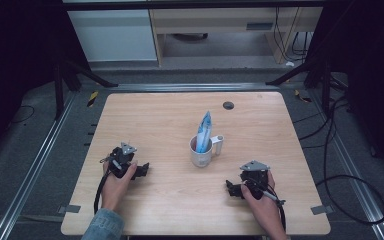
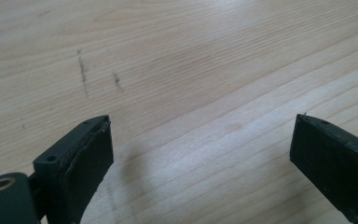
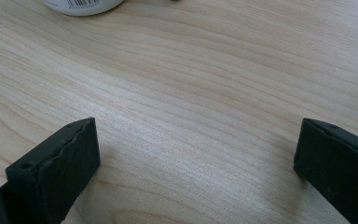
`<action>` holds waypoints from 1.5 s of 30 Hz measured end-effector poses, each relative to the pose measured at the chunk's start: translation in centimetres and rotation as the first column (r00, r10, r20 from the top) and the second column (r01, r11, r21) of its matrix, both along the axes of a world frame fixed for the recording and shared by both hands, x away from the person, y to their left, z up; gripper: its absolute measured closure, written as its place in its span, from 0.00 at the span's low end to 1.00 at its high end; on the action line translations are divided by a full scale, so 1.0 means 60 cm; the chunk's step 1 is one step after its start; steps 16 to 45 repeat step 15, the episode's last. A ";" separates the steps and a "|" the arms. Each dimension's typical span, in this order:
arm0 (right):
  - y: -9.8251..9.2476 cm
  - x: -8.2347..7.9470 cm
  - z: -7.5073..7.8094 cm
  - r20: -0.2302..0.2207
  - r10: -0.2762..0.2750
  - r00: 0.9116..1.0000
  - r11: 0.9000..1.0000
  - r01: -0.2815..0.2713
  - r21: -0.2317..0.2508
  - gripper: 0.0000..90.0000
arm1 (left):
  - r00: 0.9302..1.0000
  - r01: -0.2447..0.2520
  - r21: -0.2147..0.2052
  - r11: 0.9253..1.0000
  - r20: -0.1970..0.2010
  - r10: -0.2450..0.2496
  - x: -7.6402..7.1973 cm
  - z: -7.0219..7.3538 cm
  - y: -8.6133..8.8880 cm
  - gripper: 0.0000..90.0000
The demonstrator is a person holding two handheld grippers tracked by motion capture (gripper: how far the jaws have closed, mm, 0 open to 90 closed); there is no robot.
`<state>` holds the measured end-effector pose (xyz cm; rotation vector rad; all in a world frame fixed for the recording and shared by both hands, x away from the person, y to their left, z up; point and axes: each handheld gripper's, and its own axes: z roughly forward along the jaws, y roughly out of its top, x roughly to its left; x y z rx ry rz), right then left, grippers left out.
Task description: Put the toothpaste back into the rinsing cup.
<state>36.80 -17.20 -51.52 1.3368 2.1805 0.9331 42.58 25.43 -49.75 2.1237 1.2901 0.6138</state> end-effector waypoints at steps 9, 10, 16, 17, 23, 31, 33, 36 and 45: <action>0.000 -0.001 0.000 0.002 0.006 1.000 1.000 -0.006 -0.003 0.01 | 1.000 -0.014 -0.074 0.997 0.009 0.015 0.002 -0.018 0.033 0.03; 0.000 -0.001 0.000 0.002 0.006 1.000 1.000 -0.006 -0.003 0.01 | 1.000 -0.012 -0.077 0.997 0.013 0.013 0.003 -0.020 0.034 0.01; 0.000 -0.002 0.000 0.001 0.004 1.000 1.000 -0.004 -0.003 0.01 | 1.000 -0.017 -0.078 0.997 0.007 0.017 0.005 -0.020 0.033 0.00; 0.000 -0.002 0.000 0.001 0.004 1.000 1.000 -0.004 -0.003 0.01 | 1.000 -0.017 -0.078 0.997 0.007 0.017 0.005 -0.020 0.033 0.00; 0.000 -0.002 0.000 0.001 0.004 1.000 1.000 -0.004 -0.003 0.01 | 1.000 -0.017 -0.078 0.997 0.007 0.017 0.005 -0.020 0.033 0.00; 0.000 -0.002 0.000 0.001 0.004 1.000 1.000 -0.004 -0.003 0.01 | 1.000 -0.017 -0.078 0.997 0.007 0.017 0.005 -0.020 0.033 0.00; 0.000 -0.002 0.000 0.001 0.004 1.000 1.000 -0.004 -0.003 0.01 | 1.000 -0.017 -0.078 0.997 0.007 0.017 0.005 -0.020 0.033 0.00; 0.000 -0.002 0.000 0.001 0.004 1.000 1.000 -0.004 -0.003 0.01 | 1.000 -0.017 -0.078 0.997 0.007 0.017 0.005 -0.020 0.033 0.00; 0.000 -0.002 0.000 0.001 0.004 1.000 1.000 -0.004 -0.003 0.01 | 1.000 -0.017 -0.078 0.997 0.007 0.017 0.005 -0.020 0.033 0.00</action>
